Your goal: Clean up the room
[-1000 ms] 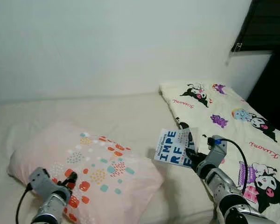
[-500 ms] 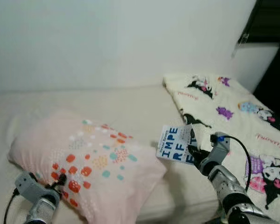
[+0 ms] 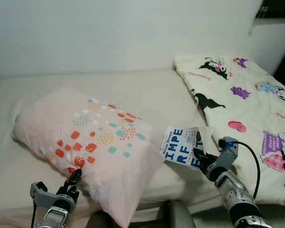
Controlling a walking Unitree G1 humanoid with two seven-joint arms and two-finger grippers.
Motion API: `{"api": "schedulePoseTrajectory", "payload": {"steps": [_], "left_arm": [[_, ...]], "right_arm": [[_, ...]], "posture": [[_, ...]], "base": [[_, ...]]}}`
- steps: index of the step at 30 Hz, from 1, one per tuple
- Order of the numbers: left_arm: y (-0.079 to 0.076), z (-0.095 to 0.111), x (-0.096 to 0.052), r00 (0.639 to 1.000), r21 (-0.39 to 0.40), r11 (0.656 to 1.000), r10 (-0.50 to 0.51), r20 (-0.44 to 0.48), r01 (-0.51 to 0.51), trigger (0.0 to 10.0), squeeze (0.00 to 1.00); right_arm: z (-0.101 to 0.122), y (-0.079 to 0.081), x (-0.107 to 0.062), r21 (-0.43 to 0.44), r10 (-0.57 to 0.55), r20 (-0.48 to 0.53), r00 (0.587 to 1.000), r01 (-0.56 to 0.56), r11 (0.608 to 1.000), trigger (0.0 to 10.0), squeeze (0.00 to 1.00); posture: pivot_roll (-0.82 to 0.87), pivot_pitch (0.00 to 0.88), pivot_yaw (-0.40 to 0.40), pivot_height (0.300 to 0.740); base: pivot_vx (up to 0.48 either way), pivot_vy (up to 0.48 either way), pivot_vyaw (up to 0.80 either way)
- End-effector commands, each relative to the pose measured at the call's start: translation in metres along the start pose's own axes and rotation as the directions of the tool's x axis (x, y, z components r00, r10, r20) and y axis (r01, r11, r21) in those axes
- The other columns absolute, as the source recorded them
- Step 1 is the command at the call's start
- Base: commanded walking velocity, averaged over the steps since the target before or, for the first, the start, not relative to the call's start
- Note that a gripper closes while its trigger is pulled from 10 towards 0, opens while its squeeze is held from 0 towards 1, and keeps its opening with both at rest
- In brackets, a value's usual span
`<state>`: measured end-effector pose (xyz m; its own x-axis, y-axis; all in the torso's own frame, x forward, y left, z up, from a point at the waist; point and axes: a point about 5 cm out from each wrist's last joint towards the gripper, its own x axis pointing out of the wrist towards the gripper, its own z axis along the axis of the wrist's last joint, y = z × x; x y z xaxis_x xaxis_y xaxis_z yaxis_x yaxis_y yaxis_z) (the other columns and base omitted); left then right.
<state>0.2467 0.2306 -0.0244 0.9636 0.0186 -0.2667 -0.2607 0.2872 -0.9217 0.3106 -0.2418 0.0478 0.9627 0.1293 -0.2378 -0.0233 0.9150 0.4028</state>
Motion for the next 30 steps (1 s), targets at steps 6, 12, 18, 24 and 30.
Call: {"api": "schedulePoseTrajectory", "payload": {"steps": [6,12,18,24,30], "left_arm": [[-0.059,0.008,0.029,0.935,-0.101,0.929,-0.349,0.068,0.355,10.0,0.00],[-0.097,0.014,0.048,0.897,-0.027,0.899,-0.435,0.077,0.438,10.0,0.00],[-0.087,-0.010,0.051,0.957,0.222,0.931,-0.275,-0.092,0.289,10.0,0.00],[-0.070,-0.022,0.048,0.986,0.360,0.923,-0.092,-0.140,0.137,10.0,0.00],[-0.061,-0.036,0.045,0.992,0.428,0.903,0.015,-0.122,0.039,10.0,0.00]], "right_arm": [[-0.001,0.001,-0.003,0.008,0.013,-0.002,1.000,-0.013,1.000,10.0,0.00],[-0.005,0.006,-0.004,0.008,0.025,-0.017,1.000,-0.025,1.000,10.0,0.00],[-0.006,0.005,-0.005,0.009,0.022,-0.014,1.000,-0.022,1.000,10.0,0.00],[-0.006,0.004,-0.007,0.010,0.017,-0.016,1.000,-0.017,1.000,10.0,0.00],[-0.006,0.005,-0.008,0.009,0.017,-0.018,1.000,-0.016,1.000,10.0,0.00]], "posture": [[-0.06,0.129,-0.063,0.585],[-0.07,0.129,-0.059,0.585],[-0.07,0.137,-0.053,0.585],[-0.06,0.141,-0.054,0.585],[-0.07,0.143,-0.054,0.585]], "base": [[0.000,0.000,0.00],[0.000,0.000,0.00],[0.000,0.000,0.00],[0.000,0.000,0.00],[0.000,0.000,0.00]]}}
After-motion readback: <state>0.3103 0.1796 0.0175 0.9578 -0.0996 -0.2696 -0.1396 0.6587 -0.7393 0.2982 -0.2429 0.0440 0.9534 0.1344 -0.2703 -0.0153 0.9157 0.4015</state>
